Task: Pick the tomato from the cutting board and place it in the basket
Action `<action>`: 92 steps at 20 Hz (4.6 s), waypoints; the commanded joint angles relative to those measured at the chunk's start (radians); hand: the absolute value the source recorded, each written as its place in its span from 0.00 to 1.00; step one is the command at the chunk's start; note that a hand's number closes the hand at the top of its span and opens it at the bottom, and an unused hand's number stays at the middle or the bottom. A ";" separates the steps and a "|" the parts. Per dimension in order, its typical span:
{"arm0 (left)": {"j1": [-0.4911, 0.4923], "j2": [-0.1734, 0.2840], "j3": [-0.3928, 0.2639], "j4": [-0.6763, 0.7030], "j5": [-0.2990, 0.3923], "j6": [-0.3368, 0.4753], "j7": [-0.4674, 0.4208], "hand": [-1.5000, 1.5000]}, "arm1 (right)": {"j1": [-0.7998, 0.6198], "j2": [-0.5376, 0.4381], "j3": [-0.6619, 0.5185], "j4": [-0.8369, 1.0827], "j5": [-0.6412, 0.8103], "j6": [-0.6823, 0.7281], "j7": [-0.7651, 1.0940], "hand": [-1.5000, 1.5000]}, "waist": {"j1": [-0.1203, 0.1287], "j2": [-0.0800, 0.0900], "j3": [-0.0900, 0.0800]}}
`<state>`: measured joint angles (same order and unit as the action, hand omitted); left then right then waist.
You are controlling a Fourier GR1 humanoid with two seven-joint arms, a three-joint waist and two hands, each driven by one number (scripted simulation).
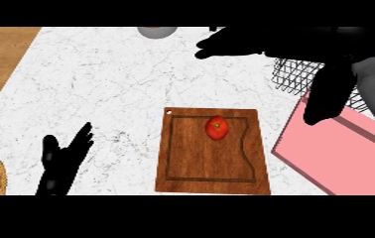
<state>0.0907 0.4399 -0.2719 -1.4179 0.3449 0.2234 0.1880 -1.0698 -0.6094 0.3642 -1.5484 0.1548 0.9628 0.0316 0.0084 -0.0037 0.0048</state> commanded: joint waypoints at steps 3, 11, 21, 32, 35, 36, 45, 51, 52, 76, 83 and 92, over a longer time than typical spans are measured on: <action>0.052 -0.034 -0.016 0.071 -0.034 -0.031 -0.065 0.50 | -0.043 -0.023 0.010 0.049 0.077 0.096 -0.072 0.00 | 0.004 0.005 -0.006; 0.027 -0.020 0.034 0.045 -0.031 -0.046 -0.011 0.50 | 0.090 0.009 0.048 0.038 0.183 0.009 -0.178 0.00 | 0.004 0.007 -0.005; -0.004 -0.029 0.082 0.034 -0.034 -0.060 0.054 0.50 | 0.244 0.125 0.095 0.019 0.313 -0.116 -0.215 0.00 | -0.001 0.006 -0.004; 0.003 -0.088 0.077 0.065 -0.096 -0.057 0.035 0.50 | 0.321 0.233 0.208 0.122 0.555 -0.239 -0.250 0.00 | -0.003 0.005 -0.005; -0.011 -0.103 0.086 0.126 -0.103 -0.082 -0.012 0.50 | 0.304 0.222 0.214 0.269 0.611 -0.328 -0.384 0.00 | 0.003 0.008 -0.005; 0.050 -0.113 0.074 0.072 -0.116 -0.064 -0.016 0.50 | 0.338 0.249 0.185 0.148 0.578 -0.244 -0.287 0.00 | -0.004 0.003 -0.005; -0.013 -0.104 0.133 0.100 -0.105 -0.124 0.021 0.50 | 0.351 0.333 0.189 0.353 0.723 -0.410 -0.412 0.00 | 0.000 0.007 -0.005; -0.009 -0.098 0.156 0.061 -0.117 -0.147 0.035 0.50 | 0.410 0.372 0.194 0.390 0.794 -0.481 -0.459 0.00 | 0.000 0.006 -0.005; -0.040 -0.123 0.143 0.111 -0.144 -0.134 0.028 0.50 | 0.430 0.352 0.196 0.363 0.802 -0.471 -0.475 0.00 | -0.005 0.005 -0.005; 0.056 -0.194 0.163 0.028 -0.217 -0.138 0.051 0.50 | 0.407 0.478 0.144 0.572 1.031 -0.522 -0.506 0.00 | 0.000 0.005 -0.005; 0.020 -0.194 0.191 0.028 -0.219 -0.152 0.071 0.50 | 0.458 0.460 0.183 0.565 1.109 -0.675 -0.594 1.00 | -0.005 0.004 -0.005; 0.074 -0.184 0.230 0.031 -0.220 -0.205 0.005 0.50 | 0.397 0.512 0.126 0.694 1.172 -0.770 -0.646 1.00 | 0.001 0.005 -0.005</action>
<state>0.1254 0.2618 -0.0534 -1.4334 0.1303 0.0369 0.2200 -0.6684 -0.1081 0.5082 -0.9034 1.3021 0.2319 -0.5836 0.0083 -0.0052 0.0080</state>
